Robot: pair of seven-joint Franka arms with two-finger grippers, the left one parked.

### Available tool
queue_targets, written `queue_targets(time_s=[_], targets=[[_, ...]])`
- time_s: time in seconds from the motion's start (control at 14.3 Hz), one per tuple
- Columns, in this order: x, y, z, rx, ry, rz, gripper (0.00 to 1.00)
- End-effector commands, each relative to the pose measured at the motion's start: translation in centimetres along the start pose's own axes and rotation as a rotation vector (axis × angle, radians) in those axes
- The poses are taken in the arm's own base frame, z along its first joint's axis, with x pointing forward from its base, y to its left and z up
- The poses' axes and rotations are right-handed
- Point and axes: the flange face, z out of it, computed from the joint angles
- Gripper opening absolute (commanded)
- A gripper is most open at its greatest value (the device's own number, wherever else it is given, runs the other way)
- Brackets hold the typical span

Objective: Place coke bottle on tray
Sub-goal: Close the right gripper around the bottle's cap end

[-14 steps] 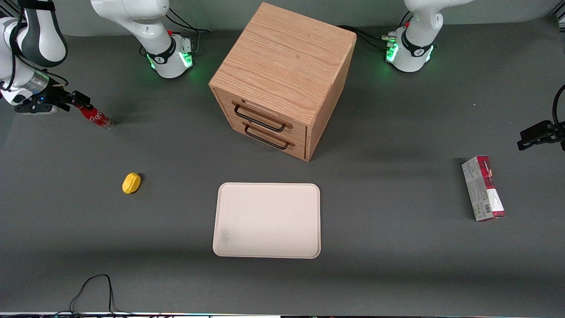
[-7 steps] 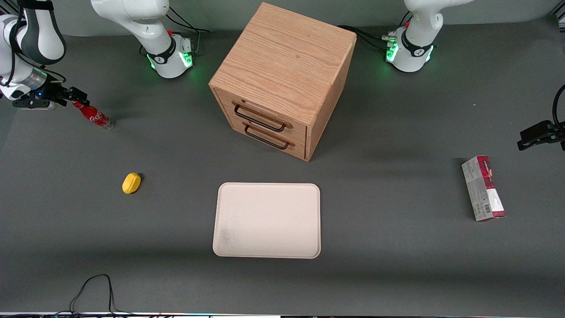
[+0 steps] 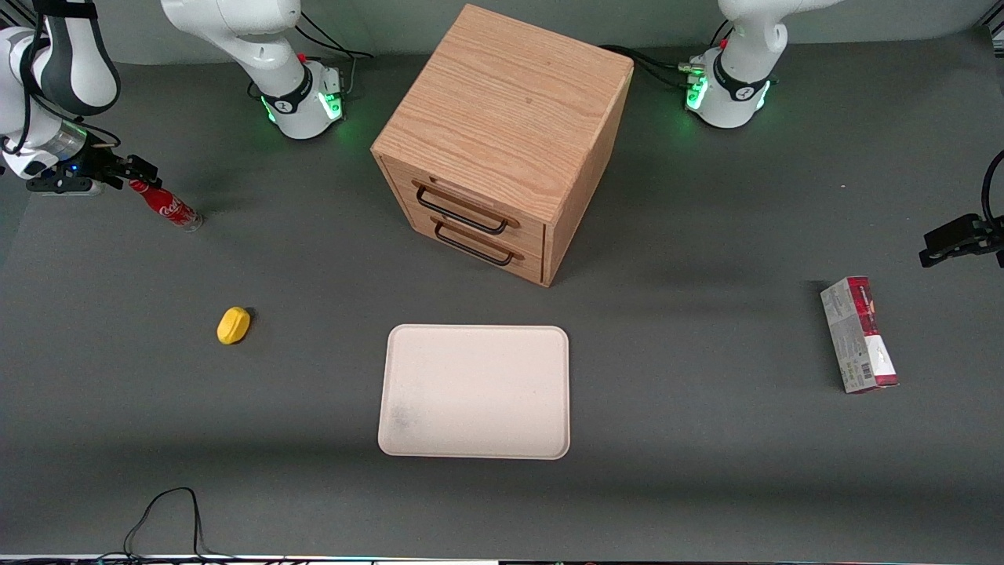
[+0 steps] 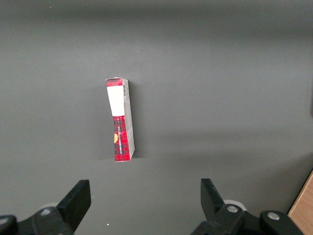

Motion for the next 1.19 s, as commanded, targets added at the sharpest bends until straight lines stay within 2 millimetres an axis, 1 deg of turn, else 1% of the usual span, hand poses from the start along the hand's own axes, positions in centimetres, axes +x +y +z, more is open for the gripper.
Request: queue_targets(time_s=[0.0,0.07,0.35,0.49,0.56,0.7,0.77,0.84,0.98,1.05,1.12], targets=[[0.1,-0.5,0.0,-0.012,0.016,-0.017,0.86],[0.2,-0.5,-0.1,-0.013,0.014,-0.019,0.82],[0.7,-1.0,-0.3,-0.016,0.021,-0.006,0.72],[1.7,-2.2,-0.6,-0.031,0.019,-0.003,0.69],[2.0,-2.6,-0.6,-0.038,0.019,0.001,0.65],[2.2,-2.8,-0.7,-0.041,0.023,-0.001,0.56],[2.1,-2.7,-0.6,-0.041,0.021,0.002,0.46],[2.0,-2.7,-0.5,-0.040,0.019,0.003,0.44],[1.8,-2.5,-0.4,-0.035,0.016,0.009,0.46],[1.7,-2.4,-0.2,-0.033,0.012,0.012,0.55],[1.7,-2.4,-0.2,-0.032,0.012,0.008,0.76]])
